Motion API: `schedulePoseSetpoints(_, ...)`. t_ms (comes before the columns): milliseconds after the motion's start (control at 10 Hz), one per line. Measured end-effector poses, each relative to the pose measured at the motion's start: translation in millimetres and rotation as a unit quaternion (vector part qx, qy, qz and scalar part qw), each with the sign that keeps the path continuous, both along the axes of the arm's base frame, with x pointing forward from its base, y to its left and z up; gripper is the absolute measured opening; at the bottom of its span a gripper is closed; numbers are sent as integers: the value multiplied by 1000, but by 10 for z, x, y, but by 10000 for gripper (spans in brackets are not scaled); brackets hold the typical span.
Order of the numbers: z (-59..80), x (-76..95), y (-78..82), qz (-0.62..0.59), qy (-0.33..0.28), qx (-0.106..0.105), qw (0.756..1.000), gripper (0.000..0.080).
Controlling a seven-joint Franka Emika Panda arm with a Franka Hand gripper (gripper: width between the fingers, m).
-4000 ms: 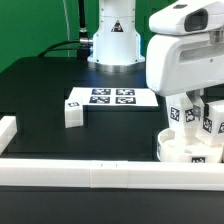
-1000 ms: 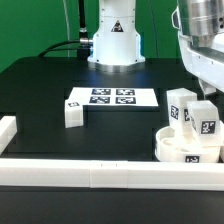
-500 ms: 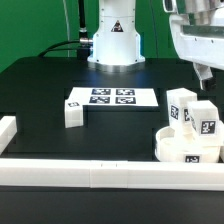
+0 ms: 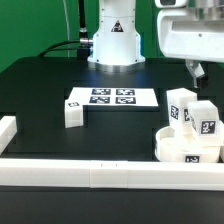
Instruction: Assemble stool
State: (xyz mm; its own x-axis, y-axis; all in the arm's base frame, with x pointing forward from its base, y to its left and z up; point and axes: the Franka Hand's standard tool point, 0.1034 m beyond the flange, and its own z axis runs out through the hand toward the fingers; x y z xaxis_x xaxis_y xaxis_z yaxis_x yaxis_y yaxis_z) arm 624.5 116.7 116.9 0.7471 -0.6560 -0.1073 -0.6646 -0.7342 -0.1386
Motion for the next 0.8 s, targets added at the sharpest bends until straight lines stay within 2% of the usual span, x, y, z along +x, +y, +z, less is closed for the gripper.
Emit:
schedulePoseSetpoints(200,-1,12,-30,123,-23,-1,992,648)
schedulePoseSetpoints(600,-8,11,-34,250,-45,-3,967,648)
schedulePoseSetpoints(800,-7,25,-34,391,-67,-30,917,648)
